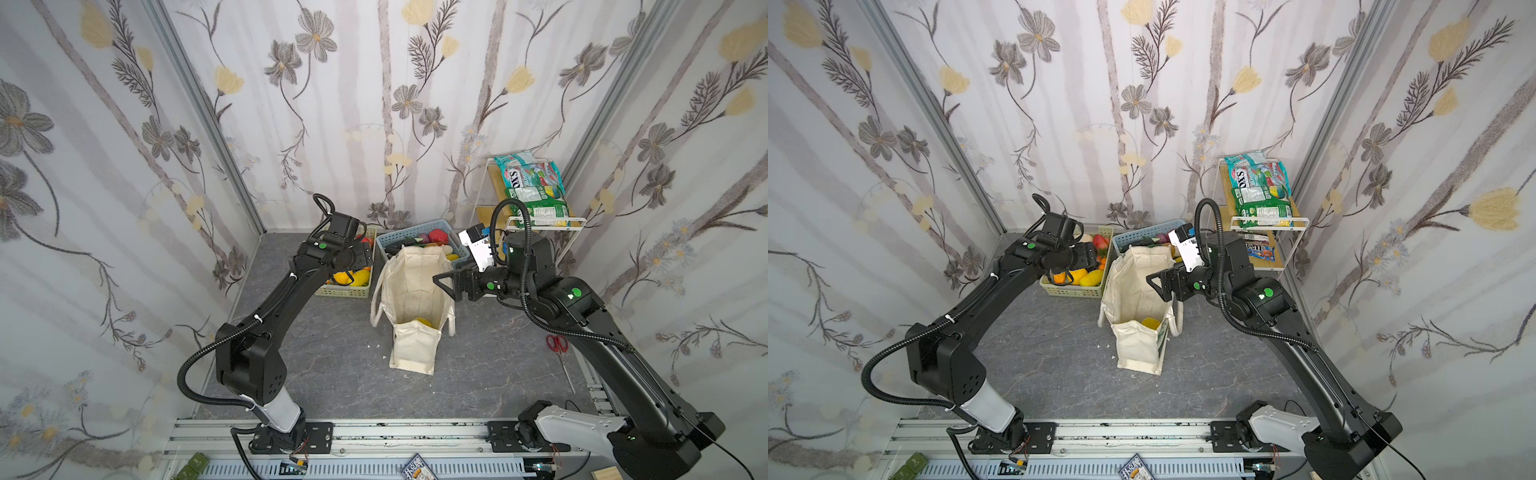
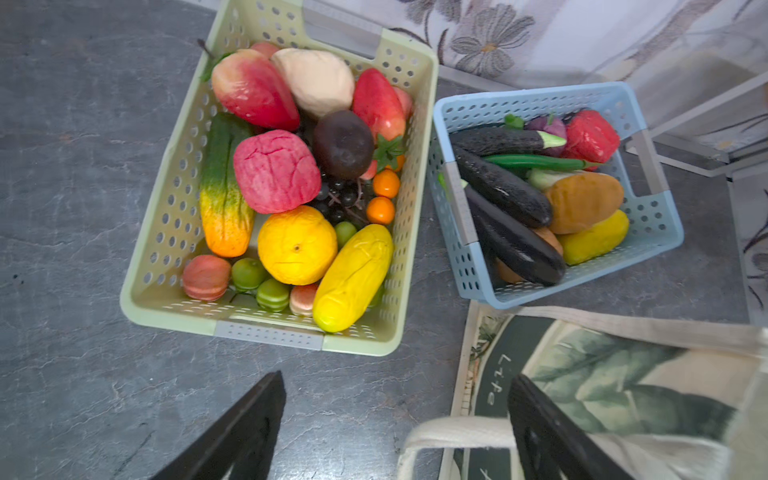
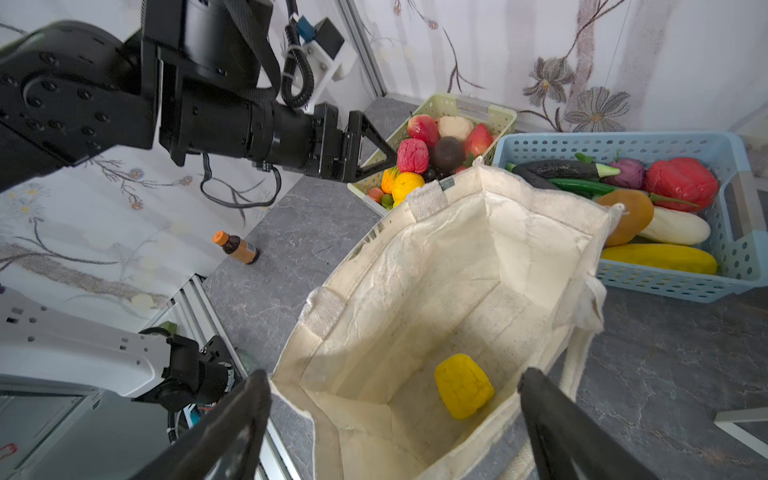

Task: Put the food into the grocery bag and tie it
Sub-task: 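Return the left gripper to the fruit basket while the right gripper reaches over the bag, then grasp the pink fruit in the basket with the left gripper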

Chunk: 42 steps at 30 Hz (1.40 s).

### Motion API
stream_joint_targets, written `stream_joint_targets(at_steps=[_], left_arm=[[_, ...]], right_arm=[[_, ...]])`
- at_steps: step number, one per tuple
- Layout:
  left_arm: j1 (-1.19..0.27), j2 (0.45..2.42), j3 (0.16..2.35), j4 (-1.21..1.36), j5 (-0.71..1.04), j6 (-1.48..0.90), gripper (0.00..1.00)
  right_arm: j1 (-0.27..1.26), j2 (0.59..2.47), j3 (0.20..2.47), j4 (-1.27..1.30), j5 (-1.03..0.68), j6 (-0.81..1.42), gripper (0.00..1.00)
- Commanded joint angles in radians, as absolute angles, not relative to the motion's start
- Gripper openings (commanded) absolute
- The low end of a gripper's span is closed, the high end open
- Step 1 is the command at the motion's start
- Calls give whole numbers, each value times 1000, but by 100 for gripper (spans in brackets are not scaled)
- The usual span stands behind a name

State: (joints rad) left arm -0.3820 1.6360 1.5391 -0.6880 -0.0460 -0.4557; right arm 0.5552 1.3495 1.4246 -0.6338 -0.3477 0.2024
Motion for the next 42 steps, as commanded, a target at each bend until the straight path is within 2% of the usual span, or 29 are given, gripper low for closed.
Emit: stream_joint_targets(at_steps=[1,14,32,42], left_arm=[[-332,1620,1474,-579,-33,-484,87],[-181,1717,1316,-317,34,-528,89],[-144,1976,1447,-248,94,-518,89],[-144,2057,1539,-254,81,-524,85]], right_arm=[[574,1387,1461,-539,-283,236,92],[690,1565,1626,-553,-108,308,92],[815,1699,1709,-584,-135,298,92],[852,1716,1720,-606,-119,295,92]])
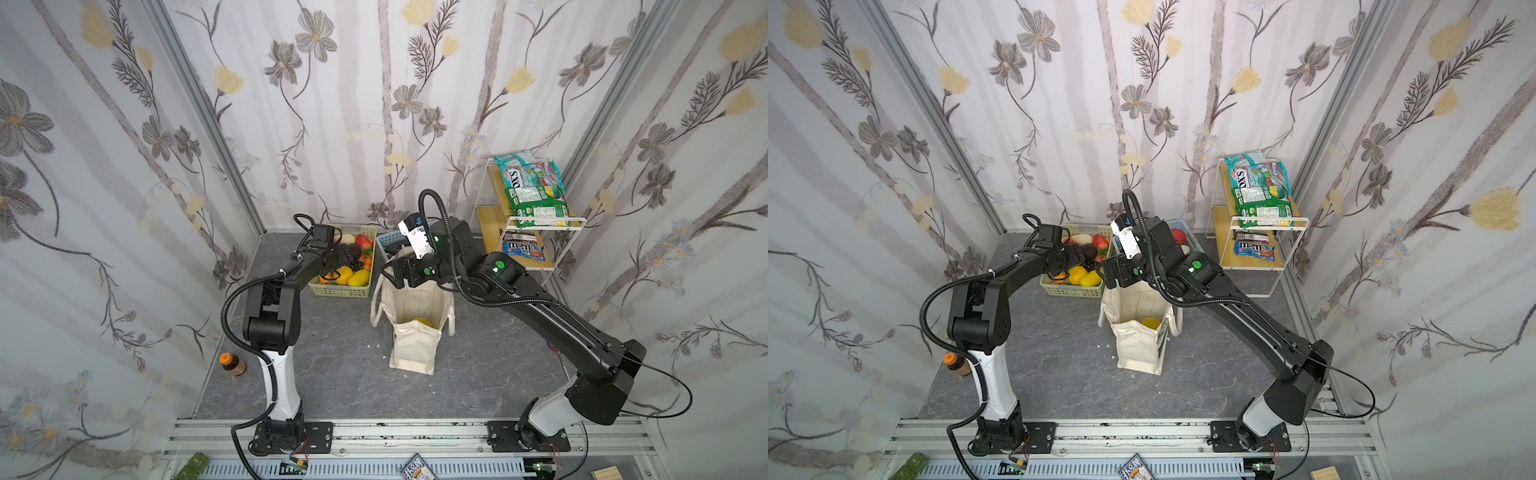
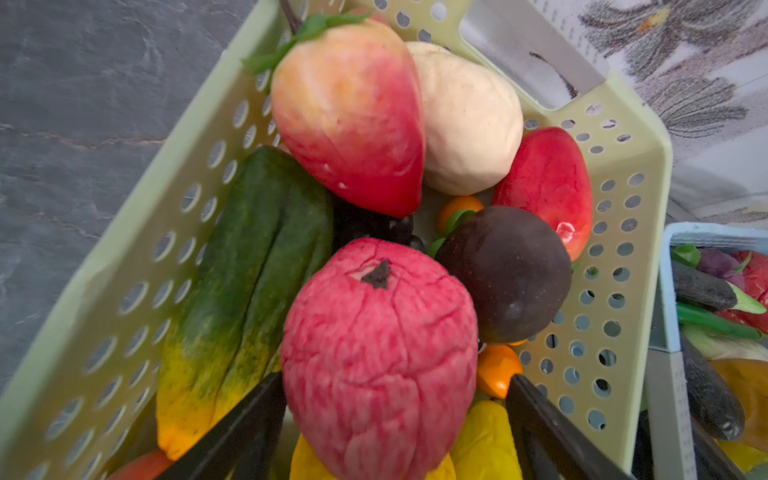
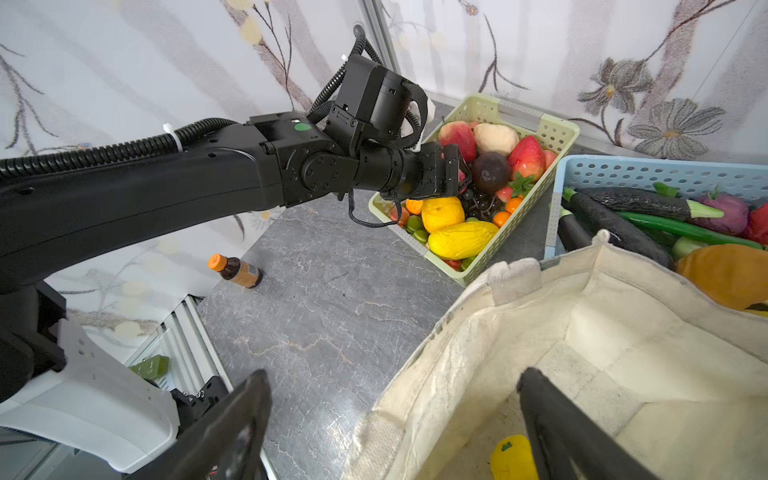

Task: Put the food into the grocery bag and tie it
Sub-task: 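Grasp the pink fruit in the basket with the left gripper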

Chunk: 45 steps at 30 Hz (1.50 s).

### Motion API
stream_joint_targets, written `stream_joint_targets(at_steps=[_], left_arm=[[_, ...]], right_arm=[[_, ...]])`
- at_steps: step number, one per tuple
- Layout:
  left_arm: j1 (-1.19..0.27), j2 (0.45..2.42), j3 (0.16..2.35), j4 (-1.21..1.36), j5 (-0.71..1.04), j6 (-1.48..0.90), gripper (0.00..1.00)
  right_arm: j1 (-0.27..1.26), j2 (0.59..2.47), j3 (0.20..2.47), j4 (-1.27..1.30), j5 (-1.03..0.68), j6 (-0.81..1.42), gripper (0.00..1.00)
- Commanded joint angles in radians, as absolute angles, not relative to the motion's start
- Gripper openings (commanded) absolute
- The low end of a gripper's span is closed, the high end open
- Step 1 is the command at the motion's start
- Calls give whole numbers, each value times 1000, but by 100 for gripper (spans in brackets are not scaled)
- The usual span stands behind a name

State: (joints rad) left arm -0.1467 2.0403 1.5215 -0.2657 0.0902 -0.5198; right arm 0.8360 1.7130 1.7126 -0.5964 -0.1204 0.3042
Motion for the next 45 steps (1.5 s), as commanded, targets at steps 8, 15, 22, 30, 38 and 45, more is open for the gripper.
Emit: stream_joint_targets(at_steps=[8,15,22,30,38,45], left_arm=[[-146,2074,1549,-275,63,-515,74],[-145,2051,1552,-291,54,-501,73],[-146,2005,1555,-315,60,-480,71],[-148,1914,1550,-357,95,-471,71],[-183,1776,1531,-452,135,-454,72],[-246,1658,1522,-514,167,-453,72]], right_arm=[[854,1712,1714,-612,-111,295,93],[854,1712,1708,-612,-112,295,93],[854,1699,1697,-613,-99,295,93],[843,1682,1674,-612,-80,317,93],[790,1680,1666,-646,-91,310,94],[773,1671,1669,-691,-83,301,93]])
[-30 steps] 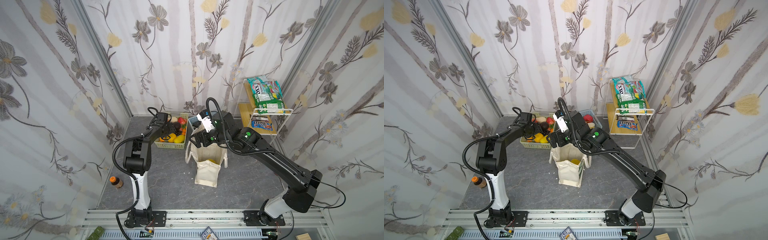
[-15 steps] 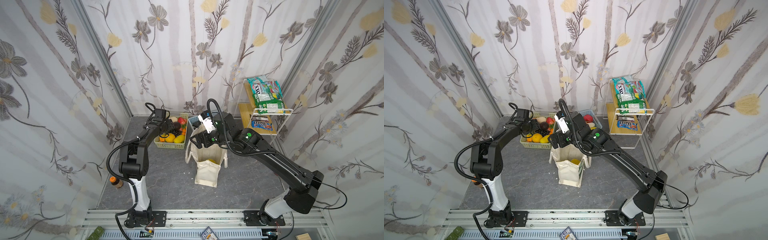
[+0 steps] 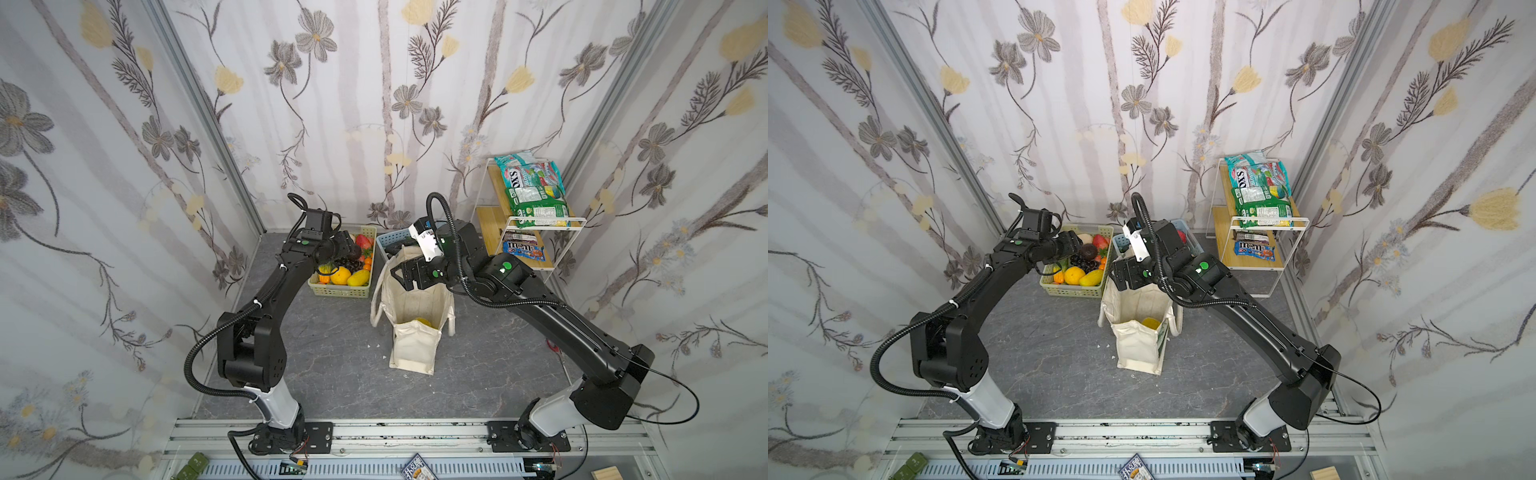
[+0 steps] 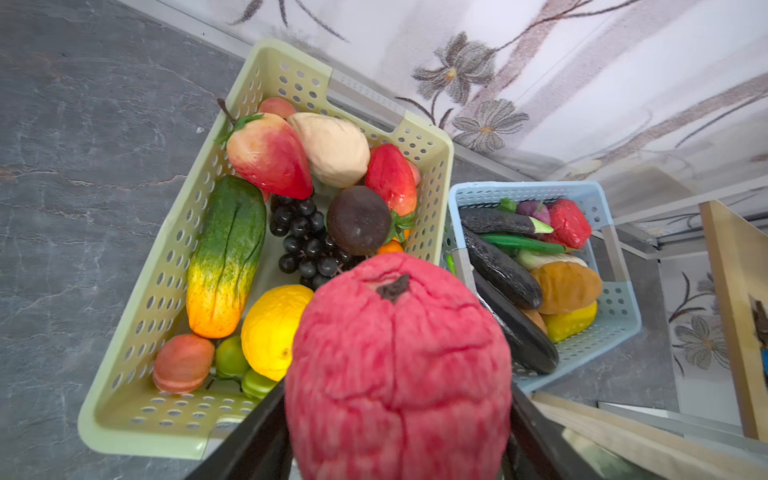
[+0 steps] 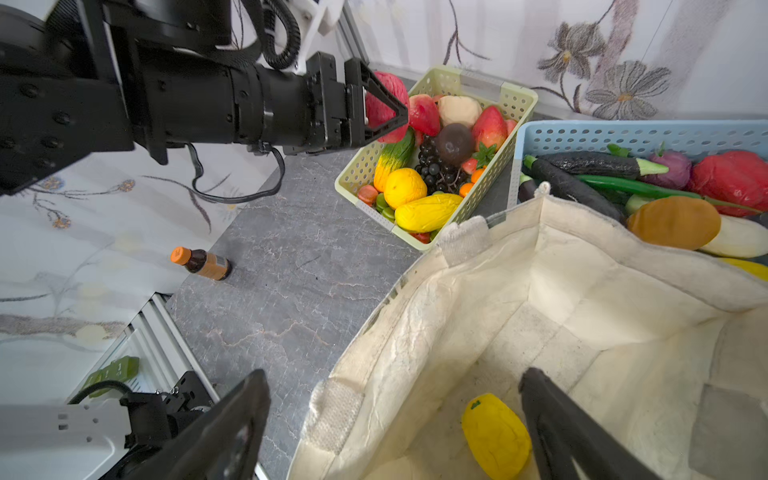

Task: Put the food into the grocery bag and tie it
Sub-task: 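Grasp the pink fruit in the basket with the left gripper, then carry the pink fruit over the bag and release it inside with the left gripper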

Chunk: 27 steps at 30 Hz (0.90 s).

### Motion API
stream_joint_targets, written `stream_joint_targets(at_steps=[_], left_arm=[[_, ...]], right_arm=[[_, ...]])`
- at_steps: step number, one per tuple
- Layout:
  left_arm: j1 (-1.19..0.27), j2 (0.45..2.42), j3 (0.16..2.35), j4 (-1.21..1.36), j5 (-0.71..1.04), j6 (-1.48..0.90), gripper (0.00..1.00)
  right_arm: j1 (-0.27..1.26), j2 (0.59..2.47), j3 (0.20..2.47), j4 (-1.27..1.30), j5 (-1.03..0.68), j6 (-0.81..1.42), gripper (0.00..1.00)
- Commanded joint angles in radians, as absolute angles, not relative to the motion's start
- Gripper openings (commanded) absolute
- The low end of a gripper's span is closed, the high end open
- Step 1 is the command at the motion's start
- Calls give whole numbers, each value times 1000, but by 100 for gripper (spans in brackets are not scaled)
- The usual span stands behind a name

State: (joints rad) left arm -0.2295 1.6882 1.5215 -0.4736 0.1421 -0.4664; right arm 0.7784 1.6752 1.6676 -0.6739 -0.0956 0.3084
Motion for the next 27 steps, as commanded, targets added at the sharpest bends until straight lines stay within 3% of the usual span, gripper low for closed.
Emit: stream_joint_targets(at_steps=[1,15,27], left_arm=[[-256,1642,1519,-516,179,-457,72],[-416,1505,1523,-533,339,-458,74],[-554,1519,1523,-528,377,-458,74]], right_arm=[[772,1669,1669,-700,-80,297,93],[753,1604,1654,-806,-137,223,93],[731,1480,1604,-884,-181,150,94]])
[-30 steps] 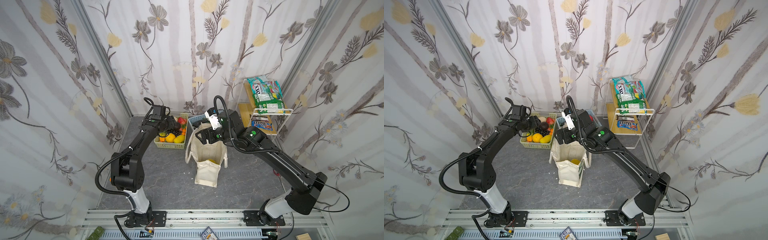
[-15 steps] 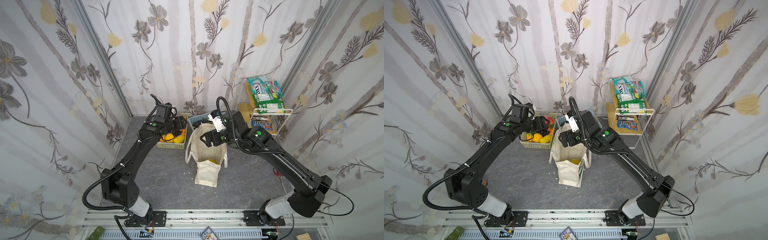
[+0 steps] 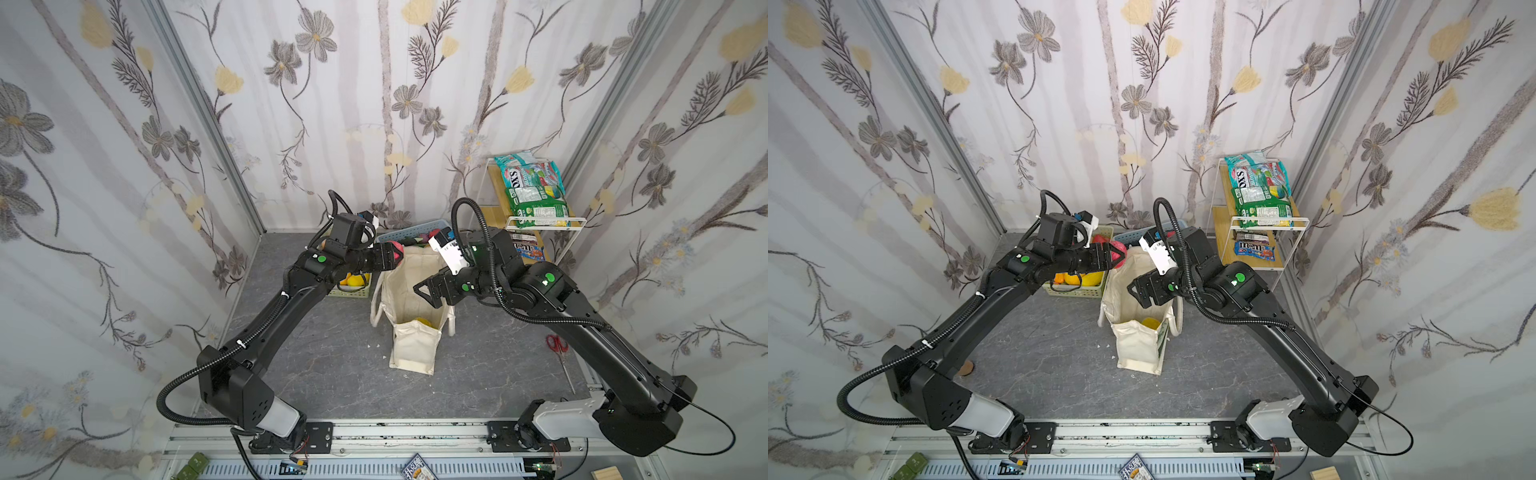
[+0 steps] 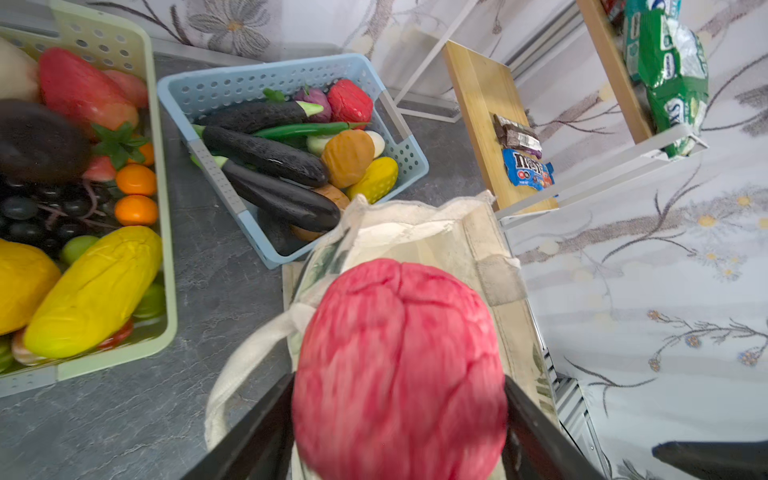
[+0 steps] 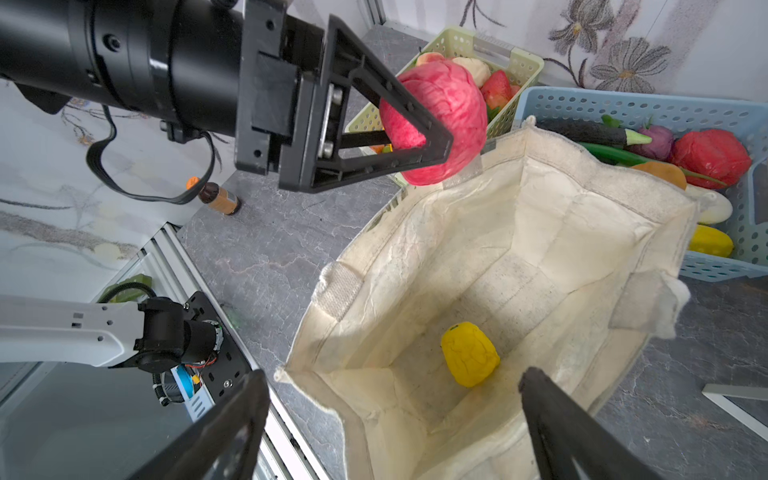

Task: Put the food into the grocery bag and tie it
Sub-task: 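Carry the pink fruit over the bag and release it inside with the left gripper, then move the left gripper back over the fruit basket toward the next fruit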

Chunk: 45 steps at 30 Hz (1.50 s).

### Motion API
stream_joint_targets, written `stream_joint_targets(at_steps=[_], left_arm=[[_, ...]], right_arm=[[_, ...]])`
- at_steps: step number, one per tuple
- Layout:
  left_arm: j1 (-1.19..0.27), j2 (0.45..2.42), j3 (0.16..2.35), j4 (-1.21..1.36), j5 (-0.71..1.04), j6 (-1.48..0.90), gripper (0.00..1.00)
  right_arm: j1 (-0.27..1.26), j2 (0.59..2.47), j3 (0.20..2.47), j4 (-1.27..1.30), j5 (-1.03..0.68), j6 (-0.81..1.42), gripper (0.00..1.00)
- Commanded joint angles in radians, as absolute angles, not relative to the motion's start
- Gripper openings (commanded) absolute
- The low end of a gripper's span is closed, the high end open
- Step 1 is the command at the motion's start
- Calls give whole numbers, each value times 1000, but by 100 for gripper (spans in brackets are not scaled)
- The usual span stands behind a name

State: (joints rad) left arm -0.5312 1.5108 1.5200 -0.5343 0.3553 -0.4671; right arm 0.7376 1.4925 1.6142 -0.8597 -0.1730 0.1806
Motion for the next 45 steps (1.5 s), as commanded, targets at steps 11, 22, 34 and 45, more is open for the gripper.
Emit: stream_joint_targets(at_steps=[11,22,34,45], left_arm=[[-679,1603,1534,-560,303,-446,73],[-766,1774,1568,-634,147,-425,63],[-767,1766,1699,-682,110,-422,70],[-603,1590,1653,-675,-139,-440,79]], right_arm=[[666,1372,1461,-879,-126,180,94],[633,1317,1337,-818,-118,222,94],[611,1288,1305,-744,-104,260,94],[688,1347,1428,-677,-48,307,91]])
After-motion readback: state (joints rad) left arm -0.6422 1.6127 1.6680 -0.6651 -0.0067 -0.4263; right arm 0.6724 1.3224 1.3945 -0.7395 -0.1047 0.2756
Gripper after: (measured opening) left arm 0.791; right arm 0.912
